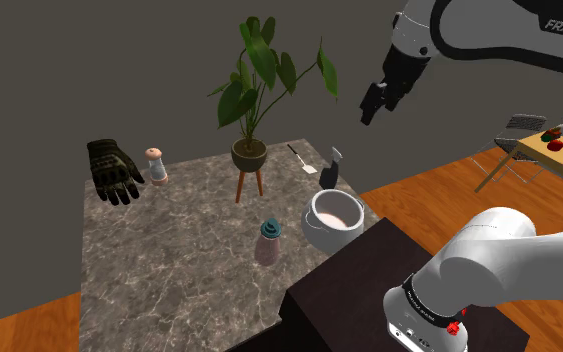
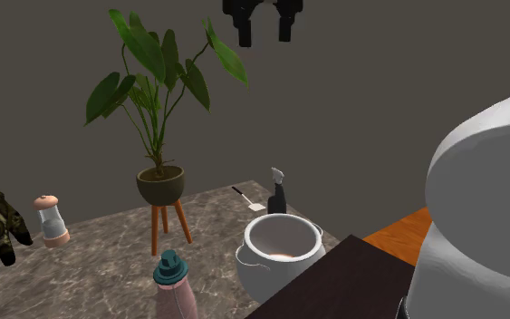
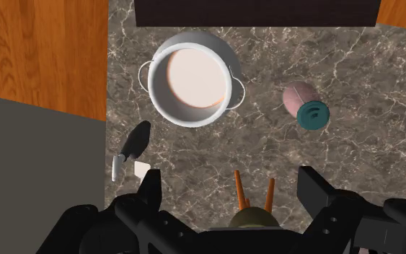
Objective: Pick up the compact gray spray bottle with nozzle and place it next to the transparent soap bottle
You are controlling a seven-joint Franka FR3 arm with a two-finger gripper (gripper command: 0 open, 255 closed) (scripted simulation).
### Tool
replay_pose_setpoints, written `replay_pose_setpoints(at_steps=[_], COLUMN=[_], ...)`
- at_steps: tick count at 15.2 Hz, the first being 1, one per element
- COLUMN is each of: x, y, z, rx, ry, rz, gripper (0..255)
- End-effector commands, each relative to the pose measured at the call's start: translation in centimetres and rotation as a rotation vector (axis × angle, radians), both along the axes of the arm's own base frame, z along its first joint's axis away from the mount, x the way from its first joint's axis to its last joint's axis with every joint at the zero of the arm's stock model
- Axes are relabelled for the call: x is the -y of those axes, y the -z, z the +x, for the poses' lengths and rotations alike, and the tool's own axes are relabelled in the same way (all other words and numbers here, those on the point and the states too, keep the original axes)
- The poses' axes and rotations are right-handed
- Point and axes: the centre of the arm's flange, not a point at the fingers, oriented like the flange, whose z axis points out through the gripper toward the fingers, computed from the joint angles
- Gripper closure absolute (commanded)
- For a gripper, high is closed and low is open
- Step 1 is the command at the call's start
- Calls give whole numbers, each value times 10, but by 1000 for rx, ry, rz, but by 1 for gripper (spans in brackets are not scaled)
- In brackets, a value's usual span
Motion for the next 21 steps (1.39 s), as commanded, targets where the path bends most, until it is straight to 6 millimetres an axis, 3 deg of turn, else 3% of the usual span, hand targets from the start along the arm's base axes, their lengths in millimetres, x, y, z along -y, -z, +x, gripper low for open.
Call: replay_pose_setpoints(at_steps=[1,21], x=[0,163], y=[0,171], z=[0,136], rx=[0,-47], ry=[0,57], rz=[0,72], gripper=[0,0])
